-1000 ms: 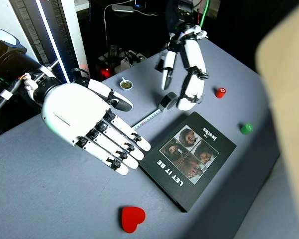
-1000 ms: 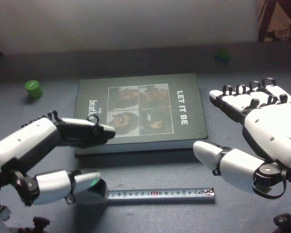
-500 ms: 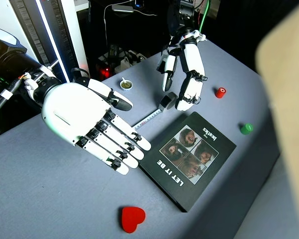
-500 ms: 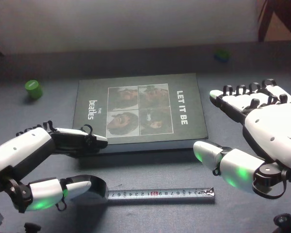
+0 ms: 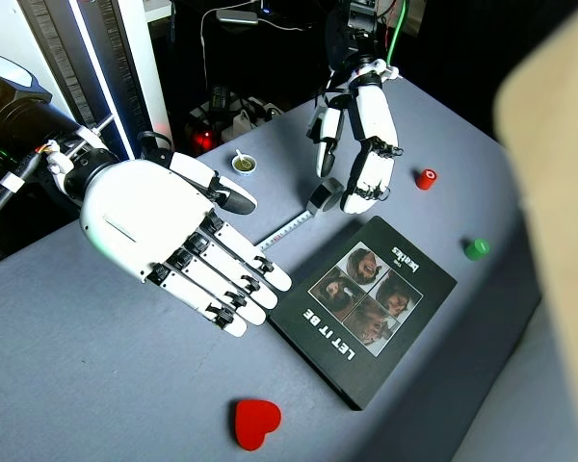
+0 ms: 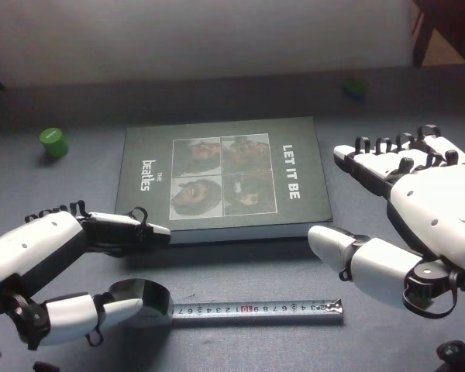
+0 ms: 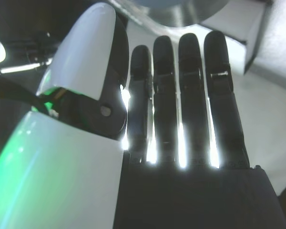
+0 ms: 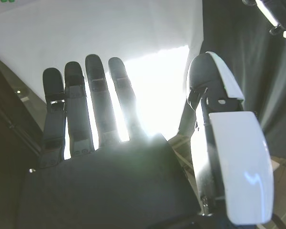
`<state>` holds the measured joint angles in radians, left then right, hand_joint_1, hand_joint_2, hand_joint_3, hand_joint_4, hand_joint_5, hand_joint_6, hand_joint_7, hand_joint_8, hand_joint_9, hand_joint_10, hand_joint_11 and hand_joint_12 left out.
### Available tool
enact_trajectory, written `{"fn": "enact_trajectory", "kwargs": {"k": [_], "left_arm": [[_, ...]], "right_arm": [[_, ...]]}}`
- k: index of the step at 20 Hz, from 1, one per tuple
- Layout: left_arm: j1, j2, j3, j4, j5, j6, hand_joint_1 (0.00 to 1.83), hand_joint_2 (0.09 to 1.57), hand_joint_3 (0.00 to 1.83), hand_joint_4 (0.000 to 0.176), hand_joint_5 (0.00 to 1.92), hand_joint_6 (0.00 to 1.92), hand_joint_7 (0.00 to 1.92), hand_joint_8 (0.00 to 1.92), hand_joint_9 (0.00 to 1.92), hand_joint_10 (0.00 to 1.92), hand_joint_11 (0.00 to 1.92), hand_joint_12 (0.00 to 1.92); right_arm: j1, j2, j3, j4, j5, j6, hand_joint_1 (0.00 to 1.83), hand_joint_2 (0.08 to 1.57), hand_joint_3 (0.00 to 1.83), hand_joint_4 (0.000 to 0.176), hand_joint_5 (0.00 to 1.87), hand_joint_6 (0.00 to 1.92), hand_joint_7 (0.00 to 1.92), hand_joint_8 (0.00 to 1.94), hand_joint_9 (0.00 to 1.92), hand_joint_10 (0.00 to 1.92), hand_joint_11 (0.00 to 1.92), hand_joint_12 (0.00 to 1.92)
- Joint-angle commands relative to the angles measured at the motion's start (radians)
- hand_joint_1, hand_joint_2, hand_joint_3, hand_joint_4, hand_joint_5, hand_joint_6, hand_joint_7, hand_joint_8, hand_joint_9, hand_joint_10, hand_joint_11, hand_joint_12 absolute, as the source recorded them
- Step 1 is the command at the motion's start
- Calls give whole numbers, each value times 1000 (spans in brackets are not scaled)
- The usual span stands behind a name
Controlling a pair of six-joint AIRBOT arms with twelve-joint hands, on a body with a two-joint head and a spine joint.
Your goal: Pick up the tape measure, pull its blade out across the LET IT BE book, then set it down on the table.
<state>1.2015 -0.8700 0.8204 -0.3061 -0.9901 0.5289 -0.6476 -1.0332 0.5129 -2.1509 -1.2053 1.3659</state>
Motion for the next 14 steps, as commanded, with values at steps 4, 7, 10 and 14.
{"fn": "enact_trajectory", "kwargs": {"k": [4,7,10,14], "left_arm": [[2,-12,0,12,-114,8,1166,1126,0,0,663,3,738,8,712,10,515,524],[5,-15,1,12,-114,14,1165,1124,0,0,663,2,743,6,720,9,517,517],[13,-20,1,12,-114,20,1167,1128,1,0,660,0,738,3,720,6,509,511],[13,-29,5,12,-114,36,1173,1127,0,0,671,4,735,0,727,6,528,510]], "right_arm": [[1,1,-4,-90,-76,8,129,1219,1,0,268,7,344,6,276,5,0,858],[1,1,-4,-90,-76,8,131,1218,0,0,267,4,345,3,286,7,0,848],[1,1,-4,-90,-76,8,131,1218,0,0,266,2,342,1,279,2,0,828],[1,1,-4,-90,-76,8,129,1223,1,0,273,2,357,3,284,2,0,817]]}}
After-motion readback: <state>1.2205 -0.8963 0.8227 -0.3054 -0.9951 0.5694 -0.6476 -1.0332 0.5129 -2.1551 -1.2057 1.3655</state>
